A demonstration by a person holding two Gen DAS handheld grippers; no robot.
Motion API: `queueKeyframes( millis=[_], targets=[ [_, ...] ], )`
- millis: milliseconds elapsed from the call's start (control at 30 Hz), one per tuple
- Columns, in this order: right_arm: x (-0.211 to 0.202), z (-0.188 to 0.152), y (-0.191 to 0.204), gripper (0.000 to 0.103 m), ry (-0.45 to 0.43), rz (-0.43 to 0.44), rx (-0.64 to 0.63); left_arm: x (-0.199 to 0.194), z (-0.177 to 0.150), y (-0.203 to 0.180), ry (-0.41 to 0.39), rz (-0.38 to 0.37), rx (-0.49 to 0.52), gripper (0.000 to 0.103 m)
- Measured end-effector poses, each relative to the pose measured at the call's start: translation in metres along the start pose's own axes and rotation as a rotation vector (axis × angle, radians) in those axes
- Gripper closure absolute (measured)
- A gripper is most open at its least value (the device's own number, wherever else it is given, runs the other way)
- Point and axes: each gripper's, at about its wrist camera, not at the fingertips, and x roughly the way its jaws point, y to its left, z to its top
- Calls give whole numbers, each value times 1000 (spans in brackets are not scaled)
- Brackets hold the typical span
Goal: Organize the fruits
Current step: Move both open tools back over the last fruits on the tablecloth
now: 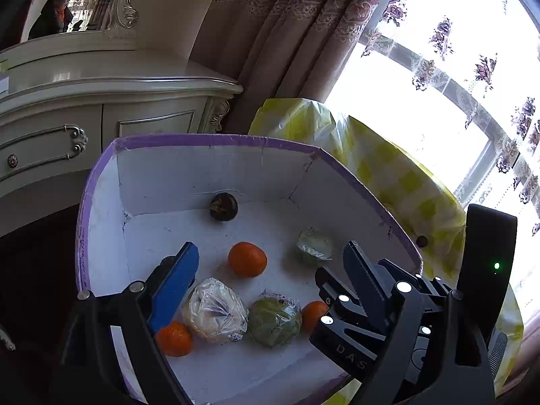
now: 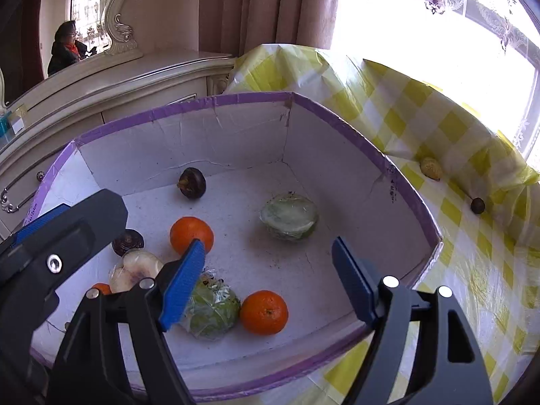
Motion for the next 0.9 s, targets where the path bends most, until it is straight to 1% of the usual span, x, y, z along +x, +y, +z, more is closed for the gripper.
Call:
queueKeyframes(
  millis=[67, 133, 233, 267, 333, 400, 433, 500, 533, 633, 700, 767, 867, 900],
  targets=[
    [-3, -2, -1, 25, -19, 10, 1, 0, 1, 0, -6, -10, 2, 16],
    [-7, -5, -3, 25, -44, 31, 4, -1, 1, -2, -17, -15, 4, 16],
    [-15, -11, -8, 25, -96, 71, 6, -1, -1, -7, -36, 4, 17, 15],
    [-19, -13, -10, 22, -125, 82, 7, -2, -2, -8, -49, 17, 22, 15],
    [-35, -21, -15, 19, -222, 98, 27, -7, -4, -13, -94, 46, 34, 15],
    [-56, -29, -25, 15, -338, 131, 51, -16, -6, -17, -163, 50, 43, 15],
    [-65, -33, -31, 10, -383, 118, 62, -21, -7, -21, -198, 49, 57, 15],
    [-79, -42, -48, 8, -448, 73, 94, -31, -10, -34, -258, 37, 98, 14],
    [-83, -47, -59, 8, -463, 56, 125, -34, -12, -44, -277, 23, 127, 14],
    [-83, -65, -101, 7, -447, -1, 243, -34, -24, -77, -289, -40, 230, 12],
    [-79, -81, -129, 7, -419, -82, 325, -31, -35, -104, -293, -96, 308, 12],
    [-76, -97, -158, 7, -391, -170, 398, -26, -49, -133, -320, -162, 398, 12],
    [-60, -120, -209, 7, -292, -296, 510, -13, -73, -180, -372, -283, 554, 11],
    [-53, -127, -226, 7, -253, -332, 548, -2, -78, -197, -362, -327, 598, 11]
  ],
)
